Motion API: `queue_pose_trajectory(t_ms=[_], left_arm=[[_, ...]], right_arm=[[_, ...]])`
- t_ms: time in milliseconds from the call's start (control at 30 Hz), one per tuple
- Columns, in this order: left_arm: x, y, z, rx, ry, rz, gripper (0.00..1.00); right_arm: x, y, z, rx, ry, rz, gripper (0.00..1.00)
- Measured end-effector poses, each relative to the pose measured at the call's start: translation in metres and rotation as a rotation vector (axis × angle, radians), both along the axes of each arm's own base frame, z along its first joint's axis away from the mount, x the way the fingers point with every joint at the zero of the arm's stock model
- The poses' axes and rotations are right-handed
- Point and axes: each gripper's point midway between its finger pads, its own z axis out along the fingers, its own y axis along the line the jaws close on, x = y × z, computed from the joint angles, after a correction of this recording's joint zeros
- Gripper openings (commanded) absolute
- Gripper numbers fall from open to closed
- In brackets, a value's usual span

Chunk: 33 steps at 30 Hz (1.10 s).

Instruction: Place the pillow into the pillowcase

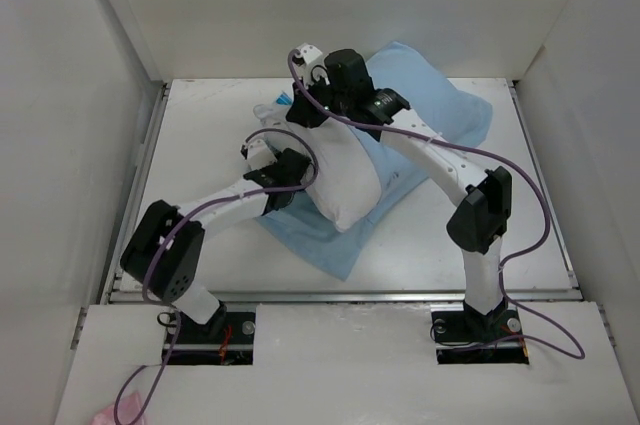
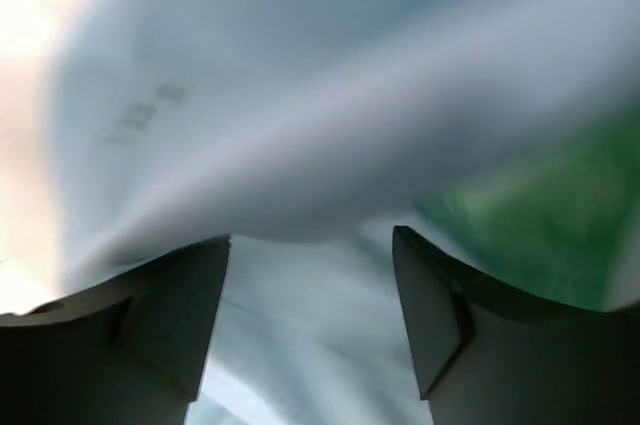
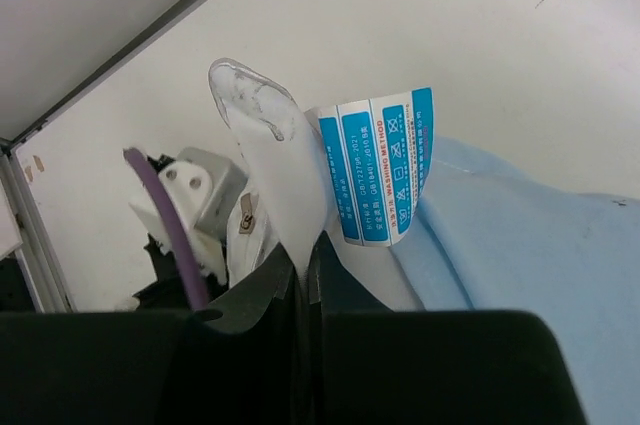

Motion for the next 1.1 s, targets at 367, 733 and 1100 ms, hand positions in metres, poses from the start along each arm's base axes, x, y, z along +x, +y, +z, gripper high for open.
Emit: queue_pose_trajectory(t_ms=[367, 733, 1100], left_arm=[[0.032, 0.014, 0.0, 0.032, -0.084, 0.259, 0.77], [0.038, 0.002, 0.013, -0.013, -0.248, 0.142, 0.88], [0.075, 0.0, 0.008, 0.028, -0.188, 0.209, 0.0]], right_arm=[[-0.003, -0.006, -0.006, -0.011, 0.039, 0.013, 0.0], [-0.022, -0.001, 0.001, 0.024, 0.102, 0.095, 0.0], [-0.005, -0.017, 0.007, 0.04, 0.087, 0.063, 0.0]])
